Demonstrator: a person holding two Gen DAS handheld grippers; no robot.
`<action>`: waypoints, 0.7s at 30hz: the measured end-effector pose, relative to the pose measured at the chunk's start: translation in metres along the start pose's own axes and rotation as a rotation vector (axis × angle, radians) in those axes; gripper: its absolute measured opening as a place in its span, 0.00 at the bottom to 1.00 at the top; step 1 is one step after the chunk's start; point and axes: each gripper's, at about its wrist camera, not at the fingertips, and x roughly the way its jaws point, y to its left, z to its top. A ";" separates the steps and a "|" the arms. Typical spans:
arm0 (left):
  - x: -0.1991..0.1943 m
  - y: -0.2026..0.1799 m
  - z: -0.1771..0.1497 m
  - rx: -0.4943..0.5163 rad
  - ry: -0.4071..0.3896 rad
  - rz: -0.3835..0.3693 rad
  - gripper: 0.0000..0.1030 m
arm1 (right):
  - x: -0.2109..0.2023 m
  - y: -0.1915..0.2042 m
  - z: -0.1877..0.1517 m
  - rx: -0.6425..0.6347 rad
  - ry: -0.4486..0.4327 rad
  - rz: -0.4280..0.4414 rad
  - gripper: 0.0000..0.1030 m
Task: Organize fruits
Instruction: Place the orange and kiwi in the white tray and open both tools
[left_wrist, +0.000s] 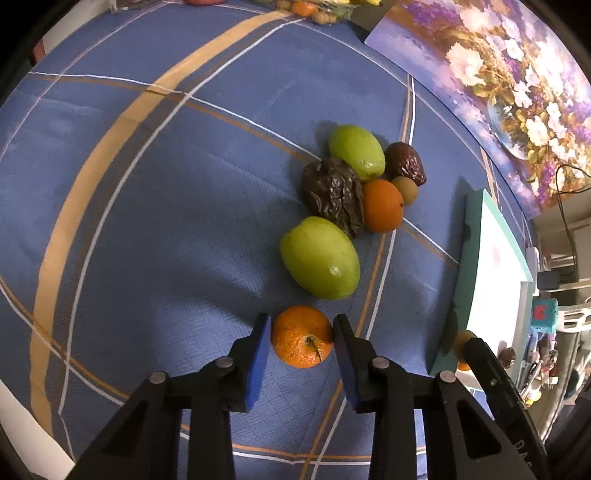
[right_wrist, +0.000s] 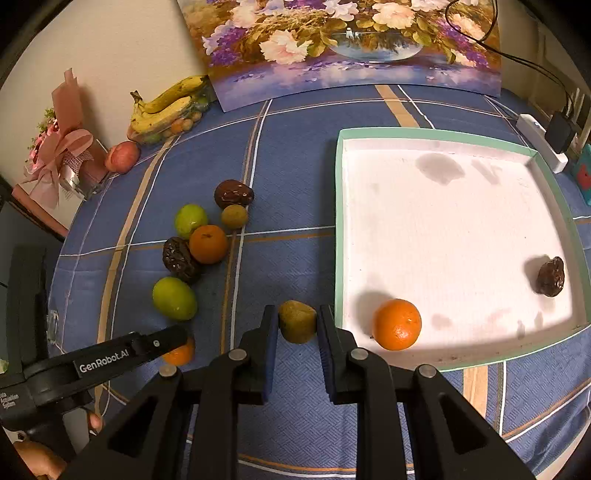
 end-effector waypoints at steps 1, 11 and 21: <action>-0.003 0.000 0.000 -0.004 -0.010 -0.008 0.35 | 0.000 0.000 0.000 0.001 -0.002 0.002 0.21; -0.042 -0.029 -0.007 0.111 -0.134 -0.171 0.34 | -0.031 -0.040 0.012 0.138 -0.118 -0.054 0.21; -0.030 -0.114 -0.020 0.334 -0.154 -0.260 0.34 | -0.043 -0.126 0.019 0.395 -0.145 -0.150 0.21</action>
